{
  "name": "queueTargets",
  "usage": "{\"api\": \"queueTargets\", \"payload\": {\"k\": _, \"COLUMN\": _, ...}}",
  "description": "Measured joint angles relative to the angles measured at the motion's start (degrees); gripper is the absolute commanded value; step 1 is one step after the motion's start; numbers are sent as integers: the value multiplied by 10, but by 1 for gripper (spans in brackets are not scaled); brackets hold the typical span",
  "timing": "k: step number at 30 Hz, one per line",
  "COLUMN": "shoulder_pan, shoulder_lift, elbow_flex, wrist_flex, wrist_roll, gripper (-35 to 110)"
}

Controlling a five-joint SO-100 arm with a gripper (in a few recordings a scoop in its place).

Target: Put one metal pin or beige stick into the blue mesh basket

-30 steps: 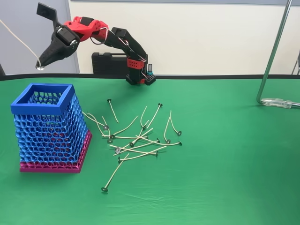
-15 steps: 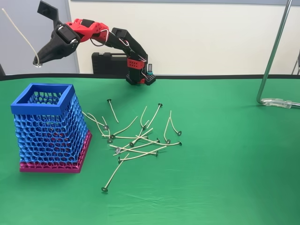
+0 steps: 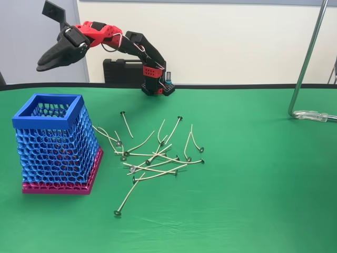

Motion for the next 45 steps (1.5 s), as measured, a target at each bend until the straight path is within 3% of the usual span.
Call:
{"api": "queueTargets", "payload": {"k": 21, "shoulder_pan": -110, "shoulder_lift": 599, "elbow_flex": 666, "wrist_flex": 91, "wrist_roll": 105, "gripper": 1}}
{"api": "queueTargets", "payload": {"k": 33, "shoulder_pan": -214, "shoulder_lift": 991, "elbow_flex": 1220, "wrist_flex": -43, "wrist_roll": 153, "gripper": 1}}
{"api": "queueTargets", "payload": {"k": 45, "shoulder_pan": -263, "shoulder_lift": 1224, "elbow_flex": 1516, "wrist_flex": -87, "wrist_roll": 201, "gripper": 1}}
